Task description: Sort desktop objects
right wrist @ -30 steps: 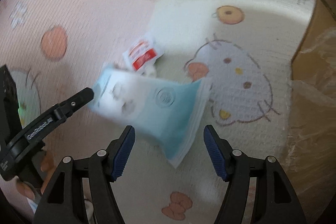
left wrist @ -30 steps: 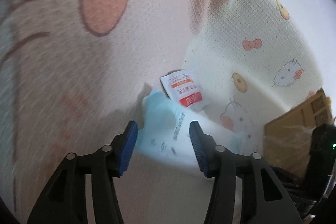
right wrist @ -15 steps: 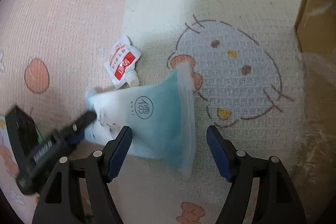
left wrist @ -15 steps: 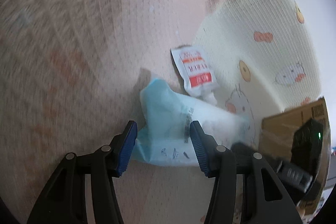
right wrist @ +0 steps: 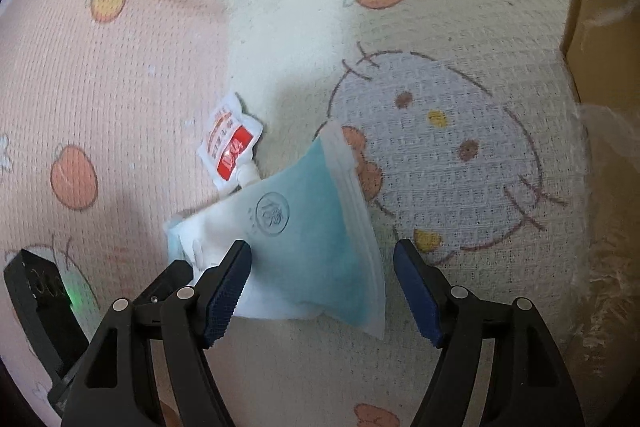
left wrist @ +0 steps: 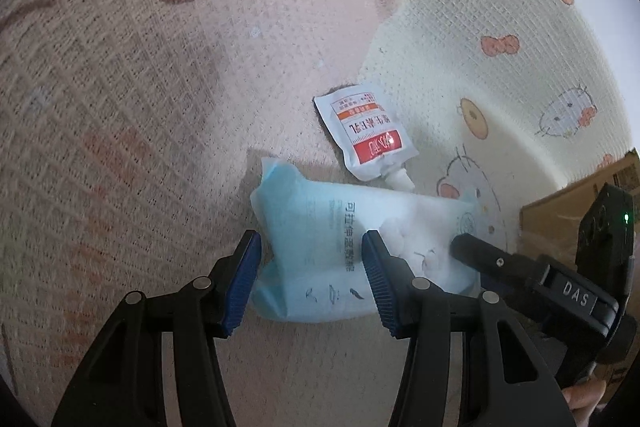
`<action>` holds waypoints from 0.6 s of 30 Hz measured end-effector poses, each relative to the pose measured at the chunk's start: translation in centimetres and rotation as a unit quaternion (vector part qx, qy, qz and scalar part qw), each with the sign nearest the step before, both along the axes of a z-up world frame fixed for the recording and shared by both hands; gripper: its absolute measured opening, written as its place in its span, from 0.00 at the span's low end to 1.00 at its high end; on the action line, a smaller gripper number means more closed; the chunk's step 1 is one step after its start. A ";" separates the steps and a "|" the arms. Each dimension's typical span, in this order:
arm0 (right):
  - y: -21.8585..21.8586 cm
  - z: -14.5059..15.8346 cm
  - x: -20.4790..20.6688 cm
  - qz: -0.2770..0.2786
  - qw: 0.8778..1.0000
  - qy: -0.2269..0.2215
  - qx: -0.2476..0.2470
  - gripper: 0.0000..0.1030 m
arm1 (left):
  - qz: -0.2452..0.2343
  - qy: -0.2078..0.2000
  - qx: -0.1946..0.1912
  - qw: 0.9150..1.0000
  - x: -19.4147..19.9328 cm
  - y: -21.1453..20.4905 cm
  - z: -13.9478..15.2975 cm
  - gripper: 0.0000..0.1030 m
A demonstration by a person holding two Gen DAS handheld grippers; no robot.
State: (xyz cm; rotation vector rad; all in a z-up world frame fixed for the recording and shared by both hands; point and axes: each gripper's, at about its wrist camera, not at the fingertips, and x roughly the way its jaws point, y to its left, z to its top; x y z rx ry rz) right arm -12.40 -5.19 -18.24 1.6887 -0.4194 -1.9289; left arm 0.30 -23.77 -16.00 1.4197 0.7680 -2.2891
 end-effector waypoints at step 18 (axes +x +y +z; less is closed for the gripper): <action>-3.2 1.2 1.2 0.104 0.994 0.043 0.001 0.59 | -0.012 0.027 0.045 0.999 2.4 0.6 0.2 0.57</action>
